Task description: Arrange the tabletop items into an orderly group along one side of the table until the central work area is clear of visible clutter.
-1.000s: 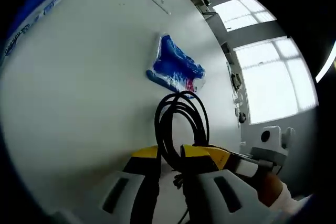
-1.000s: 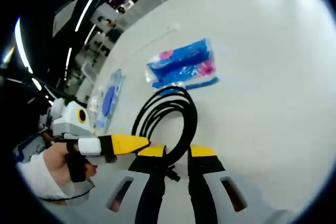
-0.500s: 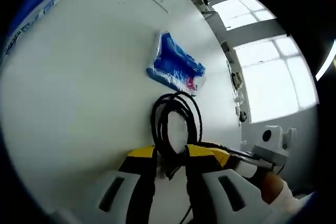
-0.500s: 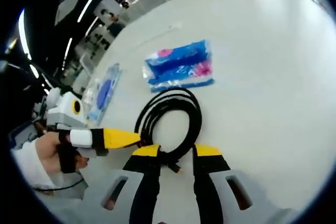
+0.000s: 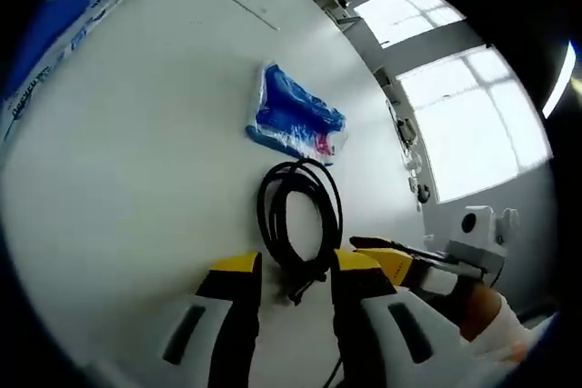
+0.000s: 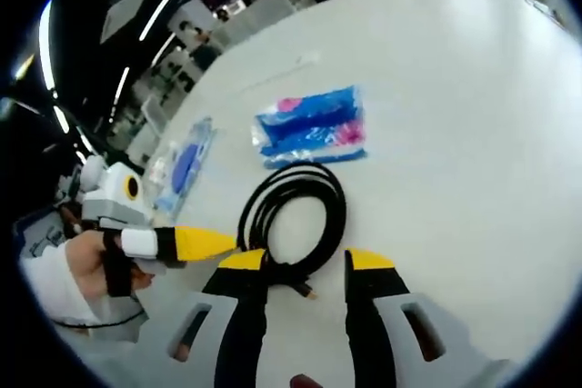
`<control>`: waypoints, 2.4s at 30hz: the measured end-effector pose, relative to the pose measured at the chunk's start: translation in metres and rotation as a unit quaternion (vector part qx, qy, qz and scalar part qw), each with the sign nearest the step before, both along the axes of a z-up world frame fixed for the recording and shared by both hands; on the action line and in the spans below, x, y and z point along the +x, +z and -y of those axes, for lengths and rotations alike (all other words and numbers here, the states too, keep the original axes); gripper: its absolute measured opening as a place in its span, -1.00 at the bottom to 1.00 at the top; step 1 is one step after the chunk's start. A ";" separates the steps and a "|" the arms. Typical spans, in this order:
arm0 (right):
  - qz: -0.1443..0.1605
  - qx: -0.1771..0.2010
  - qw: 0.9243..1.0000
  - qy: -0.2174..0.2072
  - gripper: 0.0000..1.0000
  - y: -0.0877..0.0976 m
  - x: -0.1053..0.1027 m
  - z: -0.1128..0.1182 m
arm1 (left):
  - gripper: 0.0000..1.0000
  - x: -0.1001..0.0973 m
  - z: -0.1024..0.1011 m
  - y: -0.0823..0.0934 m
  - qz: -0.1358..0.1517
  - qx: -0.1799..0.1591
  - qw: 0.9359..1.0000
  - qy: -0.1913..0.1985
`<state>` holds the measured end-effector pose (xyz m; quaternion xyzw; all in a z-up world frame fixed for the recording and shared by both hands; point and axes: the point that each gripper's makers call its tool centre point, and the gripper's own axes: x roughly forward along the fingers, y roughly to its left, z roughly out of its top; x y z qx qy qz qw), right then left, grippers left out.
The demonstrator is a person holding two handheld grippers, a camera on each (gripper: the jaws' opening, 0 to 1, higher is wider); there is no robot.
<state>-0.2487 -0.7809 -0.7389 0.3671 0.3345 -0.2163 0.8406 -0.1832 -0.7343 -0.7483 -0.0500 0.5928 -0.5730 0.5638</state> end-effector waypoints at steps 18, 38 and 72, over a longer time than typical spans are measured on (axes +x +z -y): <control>0.105 -0.071 0.991 0.045 0.33 0.045 0.004 -0.003 | 0.87 0.027 -0.012 0.036 0.143 -0.077 0.986 -0.024; 0.145 -0.072 0.986 0.035 0.53 0.069 -0.005 -0.003 | 1.00 0.072 -0.062 0.060 0.206 -0.086 0.975 0.012; 0.153 -0.140 0.964 0.165 0.41 0.136 0.069 0.012 | 0.71 0.132 -0.126 0.041 0.208 -0.037 0.965 0.157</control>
